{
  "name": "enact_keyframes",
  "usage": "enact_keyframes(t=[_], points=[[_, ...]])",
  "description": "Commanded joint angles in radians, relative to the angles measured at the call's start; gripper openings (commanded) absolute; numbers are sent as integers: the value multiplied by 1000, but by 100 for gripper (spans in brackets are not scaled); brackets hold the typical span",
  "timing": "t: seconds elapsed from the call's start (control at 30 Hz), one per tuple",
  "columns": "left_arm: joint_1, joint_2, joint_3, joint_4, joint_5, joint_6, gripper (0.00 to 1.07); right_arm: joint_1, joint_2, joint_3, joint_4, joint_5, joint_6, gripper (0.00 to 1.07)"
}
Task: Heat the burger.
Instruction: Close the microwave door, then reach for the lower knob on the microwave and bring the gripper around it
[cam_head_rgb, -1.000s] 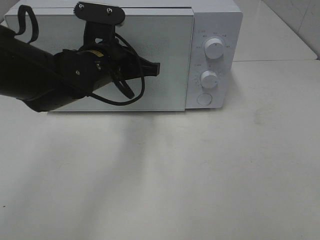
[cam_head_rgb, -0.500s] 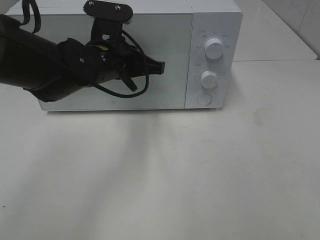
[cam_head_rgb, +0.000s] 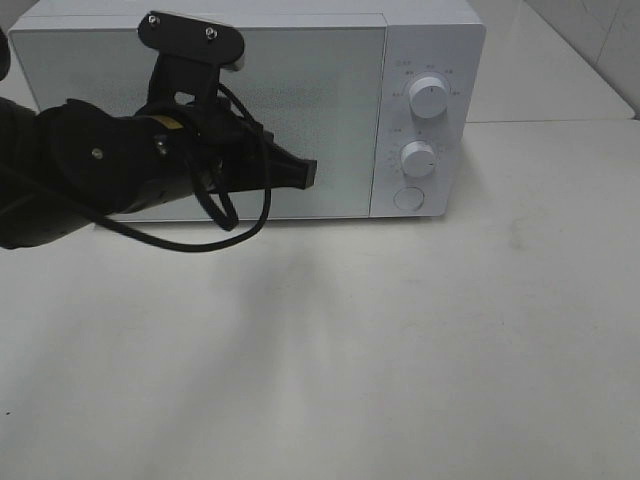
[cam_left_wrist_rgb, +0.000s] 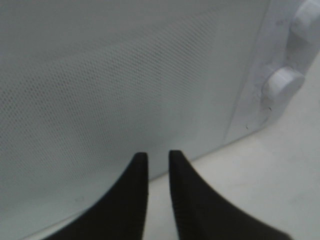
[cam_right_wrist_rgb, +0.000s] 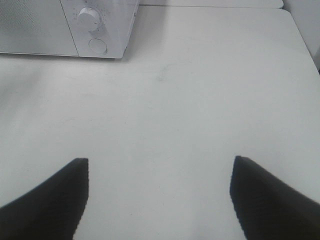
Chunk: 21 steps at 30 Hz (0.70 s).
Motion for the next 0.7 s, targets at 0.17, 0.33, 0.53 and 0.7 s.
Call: enact_keyframes(t=[0.17, 0.33, 0.53, 0.7], points=[[-5, -101, 92, -13, 132, -3, 100, -2, -27, -1, 0, -10, -8, 75], [-5, -140, 119, -9, 169, -3, 98, -2, -27, -1, 0, -10, -8, 75], [22, -233, 156, -9, 327, 0, 98, -2, -27, -1, 1, -10, -10, 75], [126, -280, 156, 18, 546, 0, 98, -2, -27, -1, 1, -10, -10, 75]])
